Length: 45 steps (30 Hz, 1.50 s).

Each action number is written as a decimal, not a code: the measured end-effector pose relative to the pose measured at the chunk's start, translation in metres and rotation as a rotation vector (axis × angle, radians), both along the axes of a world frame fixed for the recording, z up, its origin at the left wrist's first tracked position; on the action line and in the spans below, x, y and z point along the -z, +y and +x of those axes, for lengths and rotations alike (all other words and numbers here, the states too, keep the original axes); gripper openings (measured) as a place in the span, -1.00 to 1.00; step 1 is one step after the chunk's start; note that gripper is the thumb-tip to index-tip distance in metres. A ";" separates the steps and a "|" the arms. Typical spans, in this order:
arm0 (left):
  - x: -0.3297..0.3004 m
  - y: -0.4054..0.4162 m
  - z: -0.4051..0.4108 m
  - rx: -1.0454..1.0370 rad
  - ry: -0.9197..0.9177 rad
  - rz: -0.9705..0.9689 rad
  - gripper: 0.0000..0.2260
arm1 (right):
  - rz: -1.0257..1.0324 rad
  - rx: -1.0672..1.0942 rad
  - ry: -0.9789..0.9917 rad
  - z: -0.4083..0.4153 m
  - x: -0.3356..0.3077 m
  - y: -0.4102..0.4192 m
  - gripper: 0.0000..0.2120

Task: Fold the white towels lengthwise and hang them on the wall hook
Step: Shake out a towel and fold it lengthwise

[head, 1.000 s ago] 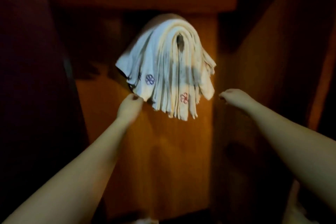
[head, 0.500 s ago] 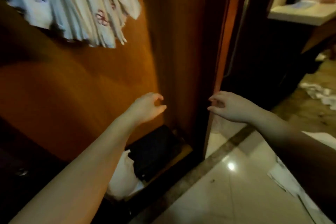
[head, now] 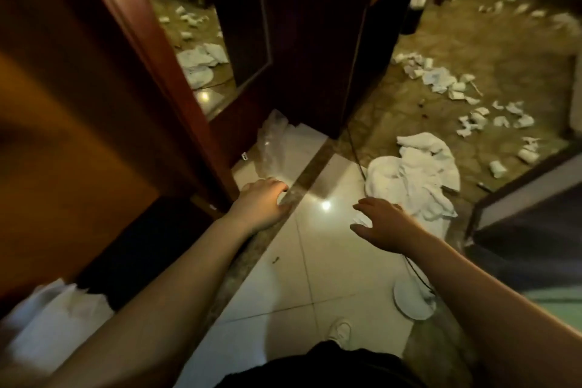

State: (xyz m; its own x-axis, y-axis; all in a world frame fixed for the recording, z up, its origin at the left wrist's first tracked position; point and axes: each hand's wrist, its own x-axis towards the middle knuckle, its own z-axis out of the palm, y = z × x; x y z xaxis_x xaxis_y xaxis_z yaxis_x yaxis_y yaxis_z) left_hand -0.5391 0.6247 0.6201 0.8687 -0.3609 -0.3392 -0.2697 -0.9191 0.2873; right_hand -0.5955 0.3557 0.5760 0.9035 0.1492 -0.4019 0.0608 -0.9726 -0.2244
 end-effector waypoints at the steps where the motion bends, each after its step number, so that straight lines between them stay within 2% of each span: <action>1: 0.009 -0.023 0.010 0.023 0.013 -0.001 -0.59 | -0.001 0.026 0.034 0.002 0.010 -0.022 -0.42; 9: 0.068 -0.154 0.078 0.148 0.122 0.049 -0.61 | -0.037 0.214 0.215 0.017 0.073 -0.135 -0.50; 13: 0.102 -0.209 0.120 0.208 0.235 0.082 -0.61 | -0.027 0.330 0.301 0.038 0.103 -0.179 -0.53; 22: 0.190 -0.333 0.263 0.421 0.352 0.131 -0.63 | -0.044 0.597 0.493 0.118 0.174 -0.273 -0.60; 28: 0.258 -0.401 0.331 0.555 0.415 0.235 -0.66 | 0.055 0.786 0.585 0.174 0.230 -0.314 -0.60; 33: 0.342 -0.446 0.357 0.583 0.496 0.267 -0.69 | 0.254 1.046 0.618 0.216 0.310 -0.345 -0.56; 34: 0.380 -0.461 0.361 0.599 0.506 0.279 -0.70 | 0.287 1.092 0.632 0.224 0.349 -0.357 -0.56; 37: 0.420 -0.473 0.365 0.609 0.524 0.302 -0.70 | 0.339 1.201 0.624 0.240 0.389 -0.371 -0.56; 41: 0.531 -0.510 0.365 0.590 0.587 0.314 -0.70 | 0.418 1.308 0.673 0.248 0.508 -0.409 -0.57; 45: 0.612 -0.540 0.359 0.572 0.600 0.315 -0.72 | 0.403 1.362 0.624 0.258 0.594 -0.433 -0.57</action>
